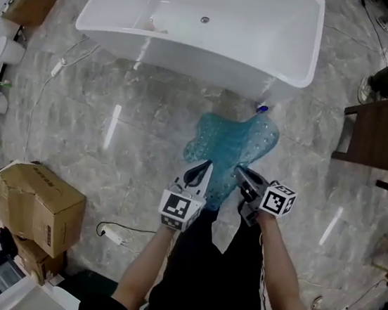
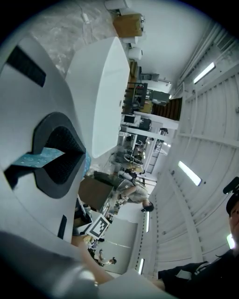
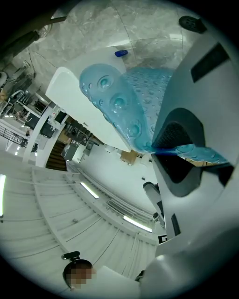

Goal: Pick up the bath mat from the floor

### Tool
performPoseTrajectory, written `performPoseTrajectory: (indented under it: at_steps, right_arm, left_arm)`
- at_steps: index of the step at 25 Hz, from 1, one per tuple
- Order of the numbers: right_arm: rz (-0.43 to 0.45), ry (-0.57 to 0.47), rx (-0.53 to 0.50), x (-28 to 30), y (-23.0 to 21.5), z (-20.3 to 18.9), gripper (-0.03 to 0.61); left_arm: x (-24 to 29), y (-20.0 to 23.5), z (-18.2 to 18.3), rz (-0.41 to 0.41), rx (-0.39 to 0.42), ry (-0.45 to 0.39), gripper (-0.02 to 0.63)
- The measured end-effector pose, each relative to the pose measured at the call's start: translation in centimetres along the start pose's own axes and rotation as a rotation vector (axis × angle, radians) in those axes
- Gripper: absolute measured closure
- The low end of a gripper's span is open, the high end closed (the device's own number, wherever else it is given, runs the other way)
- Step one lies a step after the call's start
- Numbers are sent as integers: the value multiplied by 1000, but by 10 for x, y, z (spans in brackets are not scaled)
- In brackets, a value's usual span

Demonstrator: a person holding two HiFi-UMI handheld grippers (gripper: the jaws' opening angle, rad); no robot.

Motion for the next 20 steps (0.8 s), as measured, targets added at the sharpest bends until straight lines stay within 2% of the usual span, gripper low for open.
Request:
performPoseTrajectory:
  at_steps: [9,15,20]
  right_arm:
    - [24,-217,-71,-55,92,11,549]
    - [42,-349,-134,-105,140,15,548]
    - [52,-482,-215,-160,187,21,548]
  left_arm:
    - [-56,-15,48,-53,86,-100,609]
    - [-83,-50,84,-87,185,-158,609]
    - [-106,-87,110,-90,222,-231,609]
Point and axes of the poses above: the fingertips, and each gripper's own axes: x forward along the fingers, y to its left, z out of its top, the point moved 5 cm from there along -x, backward along the fingers, and after that the axes turned 13 degrees about y, right-handed, at the moved point
